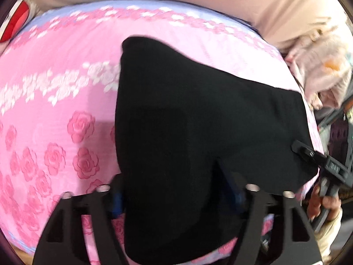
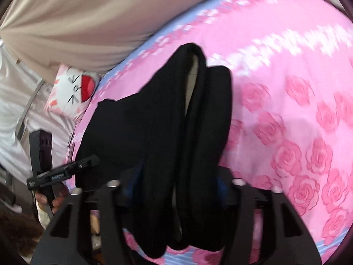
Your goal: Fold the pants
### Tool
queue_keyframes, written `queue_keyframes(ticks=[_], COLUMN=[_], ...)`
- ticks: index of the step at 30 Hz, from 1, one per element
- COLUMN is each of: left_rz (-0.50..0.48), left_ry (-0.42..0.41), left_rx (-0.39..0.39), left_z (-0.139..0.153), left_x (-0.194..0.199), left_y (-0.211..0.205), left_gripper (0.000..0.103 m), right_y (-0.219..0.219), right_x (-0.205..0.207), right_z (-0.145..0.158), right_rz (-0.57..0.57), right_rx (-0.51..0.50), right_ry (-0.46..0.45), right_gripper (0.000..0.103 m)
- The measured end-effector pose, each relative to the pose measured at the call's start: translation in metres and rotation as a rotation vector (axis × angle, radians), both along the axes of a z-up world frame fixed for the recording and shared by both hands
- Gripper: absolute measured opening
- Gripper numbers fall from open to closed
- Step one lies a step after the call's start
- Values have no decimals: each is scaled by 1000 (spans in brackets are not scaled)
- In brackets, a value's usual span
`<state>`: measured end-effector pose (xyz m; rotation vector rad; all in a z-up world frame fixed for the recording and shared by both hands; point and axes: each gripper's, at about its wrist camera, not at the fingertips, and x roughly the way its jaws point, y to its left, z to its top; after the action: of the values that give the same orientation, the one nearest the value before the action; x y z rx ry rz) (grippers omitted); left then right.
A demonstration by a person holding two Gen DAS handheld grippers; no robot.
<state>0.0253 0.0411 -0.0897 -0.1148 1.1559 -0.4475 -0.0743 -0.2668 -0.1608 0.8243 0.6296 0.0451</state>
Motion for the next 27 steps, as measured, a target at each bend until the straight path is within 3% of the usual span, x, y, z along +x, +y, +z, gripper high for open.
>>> queue_keyframes(ticks=[2, 5, 10, 12, 16, 20, 27], left_rz=[31, 43, 25, 11, -9, -19, -28], left_ry=[-10, -14, -44, -49, -73, -109, -142], left_rx=[19, 3, 12, -1, 10, 33, -12], left_z=[-4, -11, -11, -8, 0, 10, 29], left_x=[2, 4, 4, 3, 0, -6, -17], left_y=[2, 4, -7, -10, -15, -18, -13], left_gripper=[97, 98, 96, 85, 64, 44, 37], right_y=[-1, -1, 12, 14, 6, 7, 8], right_x=[-4, -5, 3, 5, 3, -1, -9], right_z=[-3, -4, 0, 1, -7, -5, 13], right_rz=[-3, 1, 0, -17, -25, -31, -28], right_rx=[19, 14, -41, -63, 7, 6, -12], right_ry=[-30, -49, -64, -67, -74, -82, -112], right_gripper=[69, 71, 86, 81, 54, 46, 40])
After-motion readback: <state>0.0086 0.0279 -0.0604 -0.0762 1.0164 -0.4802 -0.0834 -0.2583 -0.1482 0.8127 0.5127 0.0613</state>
